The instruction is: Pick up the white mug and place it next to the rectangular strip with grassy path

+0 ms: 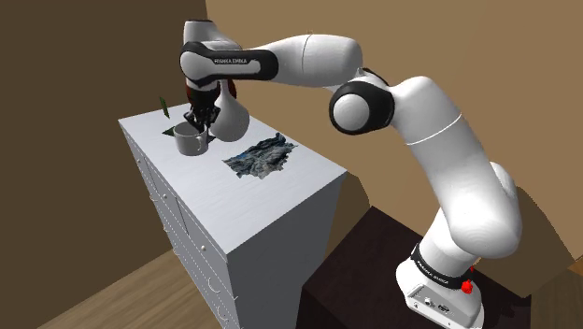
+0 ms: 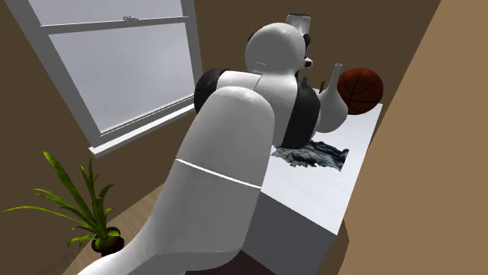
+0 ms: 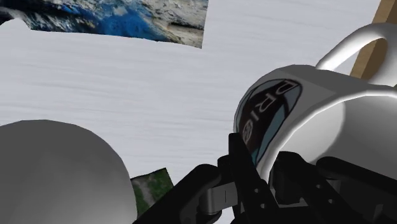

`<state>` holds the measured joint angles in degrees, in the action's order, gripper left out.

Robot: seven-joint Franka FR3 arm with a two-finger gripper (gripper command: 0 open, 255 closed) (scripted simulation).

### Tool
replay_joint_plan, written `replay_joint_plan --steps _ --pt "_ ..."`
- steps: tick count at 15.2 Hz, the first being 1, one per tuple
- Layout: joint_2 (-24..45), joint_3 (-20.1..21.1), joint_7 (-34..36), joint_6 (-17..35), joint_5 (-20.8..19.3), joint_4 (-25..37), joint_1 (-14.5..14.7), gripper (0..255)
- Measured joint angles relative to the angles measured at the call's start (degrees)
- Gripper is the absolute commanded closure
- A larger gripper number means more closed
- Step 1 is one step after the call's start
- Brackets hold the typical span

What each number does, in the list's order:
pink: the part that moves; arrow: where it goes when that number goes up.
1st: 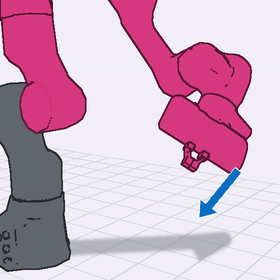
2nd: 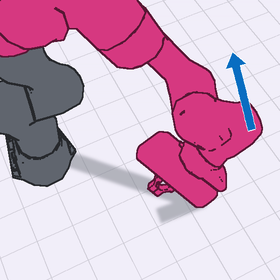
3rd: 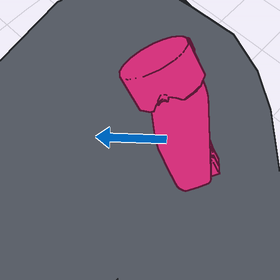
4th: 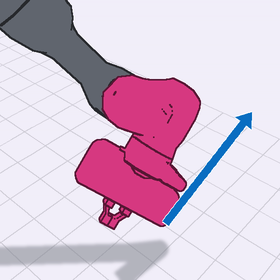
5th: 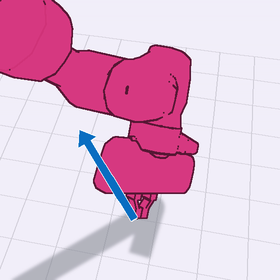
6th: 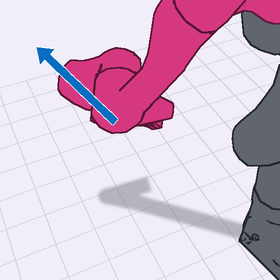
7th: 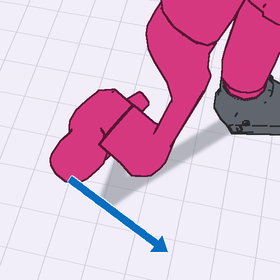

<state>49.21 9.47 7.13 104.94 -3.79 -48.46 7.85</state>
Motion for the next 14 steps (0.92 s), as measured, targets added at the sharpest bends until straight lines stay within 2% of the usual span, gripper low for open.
replay_joint_plan --steps 1,3,9,14 --pt "2.7 -0.2 0.0 -1.3 -0.2 3.9 0.4 255" --pt "4.6 -0.3 -0.2 -1.3 -0.3 5.8 0.5 255" --pt "3.3 -0.2 -0.1 4.1 -0.3 -0.9 0.1 255" --pt "3.9 -0.3 -0.1 6.8 -0.3 -3.0 0.0 255"
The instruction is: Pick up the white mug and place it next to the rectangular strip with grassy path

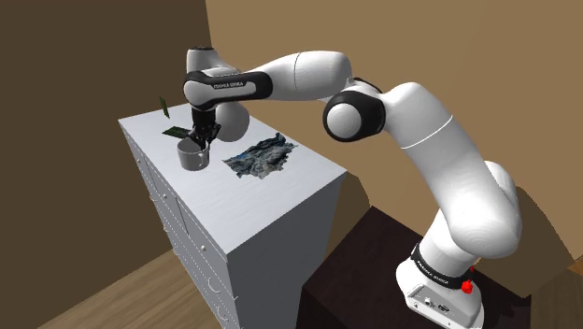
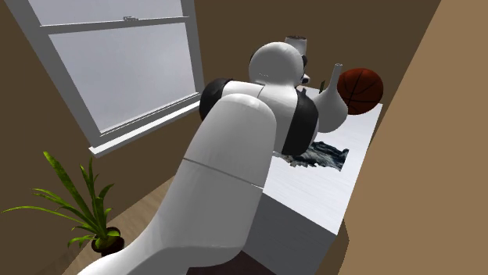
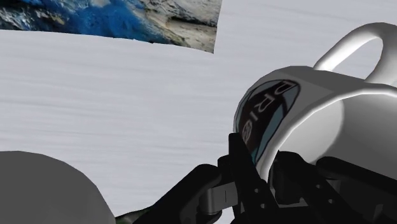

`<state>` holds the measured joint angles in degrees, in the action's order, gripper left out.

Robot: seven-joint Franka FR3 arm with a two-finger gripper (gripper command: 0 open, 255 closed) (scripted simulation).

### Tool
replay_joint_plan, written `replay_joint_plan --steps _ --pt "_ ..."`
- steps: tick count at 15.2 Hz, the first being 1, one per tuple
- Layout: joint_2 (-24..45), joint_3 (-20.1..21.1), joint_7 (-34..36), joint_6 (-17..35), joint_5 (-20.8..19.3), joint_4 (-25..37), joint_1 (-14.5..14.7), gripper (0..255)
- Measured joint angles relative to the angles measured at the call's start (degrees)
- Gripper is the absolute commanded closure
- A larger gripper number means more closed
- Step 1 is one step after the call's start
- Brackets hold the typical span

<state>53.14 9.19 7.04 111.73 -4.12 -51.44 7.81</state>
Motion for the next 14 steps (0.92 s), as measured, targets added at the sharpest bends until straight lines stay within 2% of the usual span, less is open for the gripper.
replay_joint_plan --steps 5,6,12,14 --pt "-0.1 0.0 0.0 0.4 0.0 -0.5 0.0 255" --pt "-0.1 0.0 0.0 0.4 0.0 -0.5 0.0 0" --pt "-0.2 0.0 0.0 0.4 0.0 -0.5 0.0 0" --pt "-1.0 0.1 0.0 -1.1 0.1 0.2 -0.1 0"
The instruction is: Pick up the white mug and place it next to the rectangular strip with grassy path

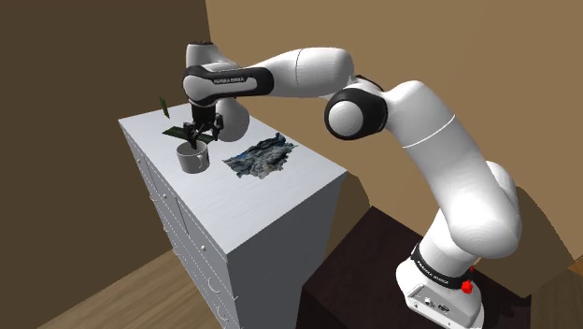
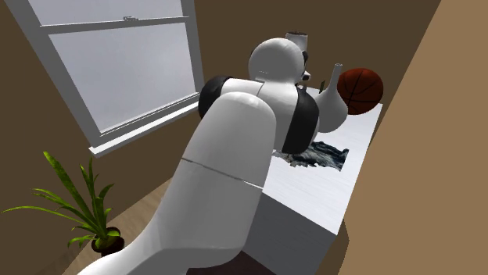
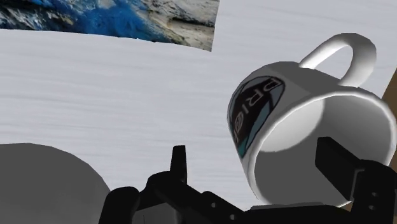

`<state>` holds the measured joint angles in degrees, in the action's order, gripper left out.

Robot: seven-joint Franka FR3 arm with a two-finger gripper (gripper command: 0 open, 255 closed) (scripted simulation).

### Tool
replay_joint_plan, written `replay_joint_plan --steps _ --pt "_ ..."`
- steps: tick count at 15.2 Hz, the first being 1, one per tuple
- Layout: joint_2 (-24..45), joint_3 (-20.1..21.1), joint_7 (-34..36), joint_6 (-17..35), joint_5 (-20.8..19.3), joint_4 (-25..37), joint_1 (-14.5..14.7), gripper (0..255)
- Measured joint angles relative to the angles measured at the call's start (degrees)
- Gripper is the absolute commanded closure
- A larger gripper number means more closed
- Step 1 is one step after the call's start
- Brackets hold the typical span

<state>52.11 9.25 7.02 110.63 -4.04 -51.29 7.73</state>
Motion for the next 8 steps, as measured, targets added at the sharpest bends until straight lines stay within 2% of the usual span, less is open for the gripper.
replay_joint_plan --steps 3,8 --pt "-1.2 0.1 -0.2 -3.4 0.1 2.3 -0.2 0" --pt "-1.9 0.1 -0.1 -3.6 0.2 1.7 -0.2 0"
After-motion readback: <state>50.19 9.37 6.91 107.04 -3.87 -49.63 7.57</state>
